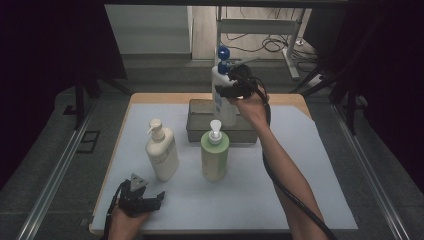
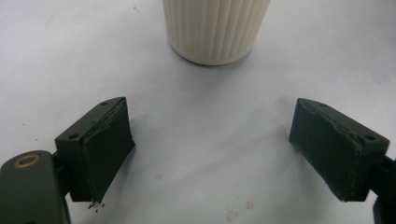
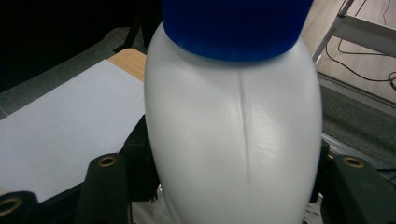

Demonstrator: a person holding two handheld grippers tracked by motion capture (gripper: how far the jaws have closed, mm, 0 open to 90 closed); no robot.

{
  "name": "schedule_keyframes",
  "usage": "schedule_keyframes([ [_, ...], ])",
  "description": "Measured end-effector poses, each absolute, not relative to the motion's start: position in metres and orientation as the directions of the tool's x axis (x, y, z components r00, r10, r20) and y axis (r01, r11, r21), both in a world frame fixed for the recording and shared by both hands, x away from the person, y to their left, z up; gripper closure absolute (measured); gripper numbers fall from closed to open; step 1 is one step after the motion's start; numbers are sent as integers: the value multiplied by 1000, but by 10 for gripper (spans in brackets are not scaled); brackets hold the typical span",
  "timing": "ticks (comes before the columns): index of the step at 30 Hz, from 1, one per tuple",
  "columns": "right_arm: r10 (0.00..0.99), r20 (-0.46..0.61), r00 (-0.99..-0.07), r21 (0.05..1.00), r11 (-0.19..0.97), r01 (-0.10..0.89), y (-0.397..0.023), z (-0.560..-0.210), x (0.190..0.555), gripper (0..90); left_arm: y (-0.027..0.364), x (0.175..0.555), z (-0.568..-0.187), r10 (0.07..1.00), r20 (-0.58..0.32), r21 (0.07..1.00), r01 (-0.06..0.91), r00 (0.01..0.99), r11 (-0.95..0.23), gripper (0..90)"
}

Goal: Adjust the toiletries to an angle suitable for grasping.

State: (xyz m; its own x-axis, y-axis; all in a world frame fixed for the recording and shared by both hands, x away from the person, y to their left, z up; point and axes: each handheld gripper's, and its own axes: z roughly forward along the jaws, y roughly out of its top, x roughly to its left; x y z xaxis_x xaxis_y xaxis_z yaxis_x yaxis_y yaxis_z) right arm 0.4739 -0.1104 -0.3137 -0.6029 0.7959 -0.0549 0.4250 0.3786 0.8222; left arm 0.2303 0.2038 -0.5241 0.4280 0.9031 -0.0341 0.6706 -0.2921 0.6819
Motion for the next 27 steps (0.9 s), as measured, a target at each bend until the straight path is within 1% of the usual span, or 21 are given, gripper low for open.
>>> schedule_keyframes([
  [9,794,-73,-604,813,398,424,-97,-332,481,404,204,230,-524,903,-34,682,670,428,-292,125],
  [14,793,-66,-606,811,396,431,-96,-340,483,404,204,230,-524,903,-34,682,670,428,-292,125],
  [27,780,-49,-623,798,406,446,-95,-355,477,403,204,230,-524,903,-35,680,672,428,-292,125],
])
